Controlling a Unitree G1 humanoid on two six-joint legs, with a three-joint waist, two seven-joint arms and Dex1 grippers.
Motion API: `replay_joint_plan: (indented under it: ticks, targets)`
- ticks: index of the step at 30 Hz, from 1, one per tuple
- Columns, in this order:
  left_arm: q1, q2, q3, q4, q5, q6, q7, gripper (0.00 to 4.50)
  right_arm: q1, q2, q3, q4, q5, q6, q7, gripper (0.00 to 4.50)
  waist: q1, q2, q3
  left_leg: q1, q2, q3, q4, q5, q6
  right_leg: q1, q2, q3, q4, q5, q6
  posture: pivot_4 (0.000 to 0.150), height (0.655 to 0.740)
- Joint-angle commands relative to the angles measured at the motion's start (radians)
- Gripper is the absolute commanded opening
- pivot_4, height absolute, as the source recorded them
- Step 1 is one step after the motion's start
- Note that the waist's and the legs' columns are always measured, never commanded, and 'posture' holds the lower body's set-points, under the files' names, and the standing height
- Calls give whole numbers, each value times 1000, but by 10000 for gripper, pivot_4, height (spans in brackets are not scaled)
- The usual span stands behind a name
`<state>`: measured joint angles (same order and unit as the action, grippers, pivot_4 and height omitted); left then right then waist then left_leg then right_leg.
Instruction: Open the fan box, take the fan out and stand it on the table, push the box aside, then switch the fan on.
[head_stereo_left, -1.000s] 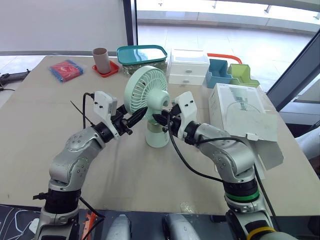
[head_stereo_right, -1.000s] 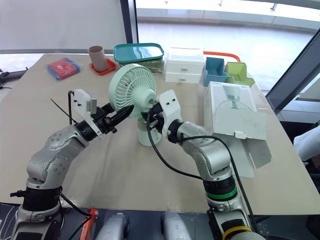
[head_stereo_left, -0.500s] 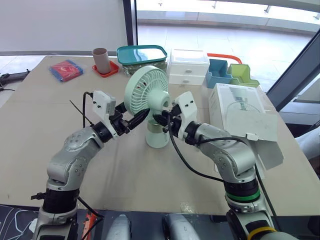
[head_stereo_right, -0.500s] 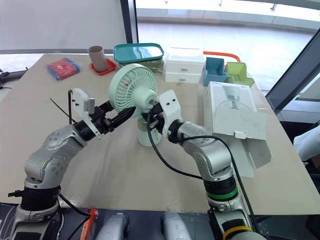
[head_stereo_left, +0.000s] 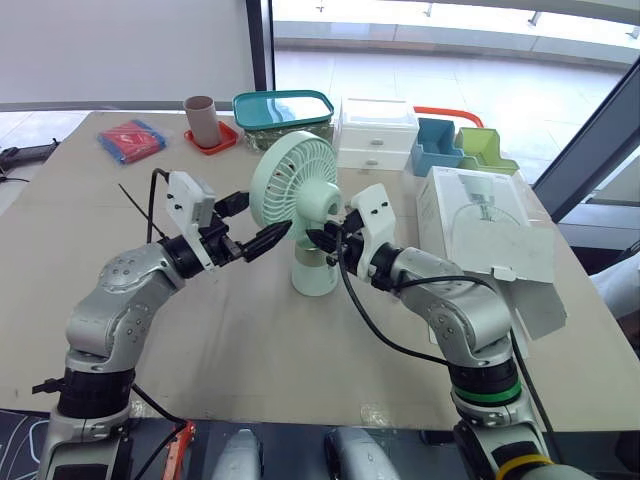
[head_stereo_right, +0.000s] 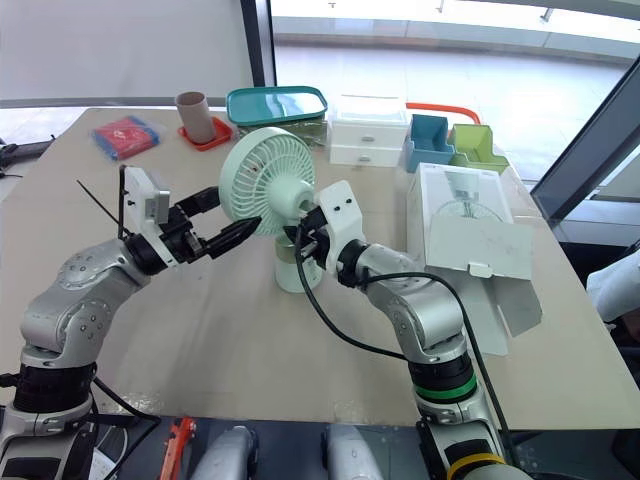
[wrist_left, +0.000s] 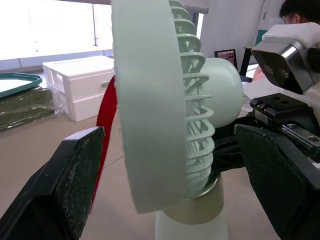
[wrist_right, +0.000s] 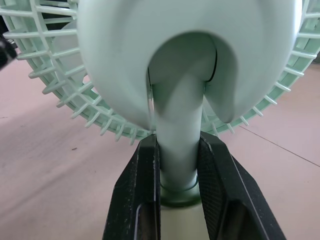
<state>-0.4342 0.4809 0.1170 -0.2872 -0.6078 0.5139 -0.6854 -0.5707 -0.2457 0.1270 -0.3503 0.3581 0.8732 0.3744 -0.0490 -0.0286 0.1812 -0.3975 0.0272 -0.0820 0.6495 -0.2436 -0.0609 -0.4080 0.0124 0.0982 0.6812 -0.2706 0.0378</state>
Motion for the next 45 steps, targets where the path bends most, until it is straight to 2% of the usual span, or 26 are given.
replay_joint_plan:
  ticks: [1,5,9,12,16,23,29,35,45]
  targets:
    - [-7,38,50,4,-7,-43,-39,44202,11,-28,-25,-22,23,-50,57,4595,0,0,0,0,0,0,0,0,0,0,0,0,0,0,0,1500,7400]
    - [-7,62,73,20,-22,-40,-64,44202,27,-64,-38,-15,44,-96,126,4595,0,0,0,0,0,0,-1,0,0,0,0,0,-1,0,0,1500,7400]
    - [-4,110,123,15,-128,57,-101,44202,68,-120,-68,-12,101,-165,257,4595,0,0,0,0,0,0,-2,0,0,0,0,0,-1,-1,1,1500,7400]
    - [4,146,128,5,-162,82,-129,44202,83,-148,-72,-1,116,-212,319,4595,0,0,0,0,0,0,-3,0,1,-1,0,0,-2,-2,0,1500,7400]
    - [73,218,120,-39,-209,125,-206,44202,93,-153,-94,29,163,-258,395,4595,-6,0,1,0,0,1,-6,0,1,-1,0,0,-2,-2,0,1500,7400]
    - [107,232,135,-85,-275,166,-209,44202,111,-161,-78,89,153,-338,474,4595,-2,0,1,1,0,0,-7,0,0,-1,-1,-1,-1,-3,-2,1500,7400]
    - [153,276,159,-53,-220,114,-243,44202,137,-164,-74,120,158,-395,532,4595,-4,0,1,2,1,0,-8,0,0,-1,0,-1,-1,-3,-2,1500,7400]
    - [176,276,142,-36,-180,79,-271,44202,142,-200,-36,99,168,-425,645,4595,-3,0,1,2,1,1,-8,0,0,-1,-1,-1,-1,-3,-2,1500,7400]
    - [256,295,45,-17,-70,-3,-390,44202,124,-213,26,108,183,-450,786,4595,-3,0,1,3,1,1,-9,0,0,-1,0,-1,-1,-3,-3,1500,7400]
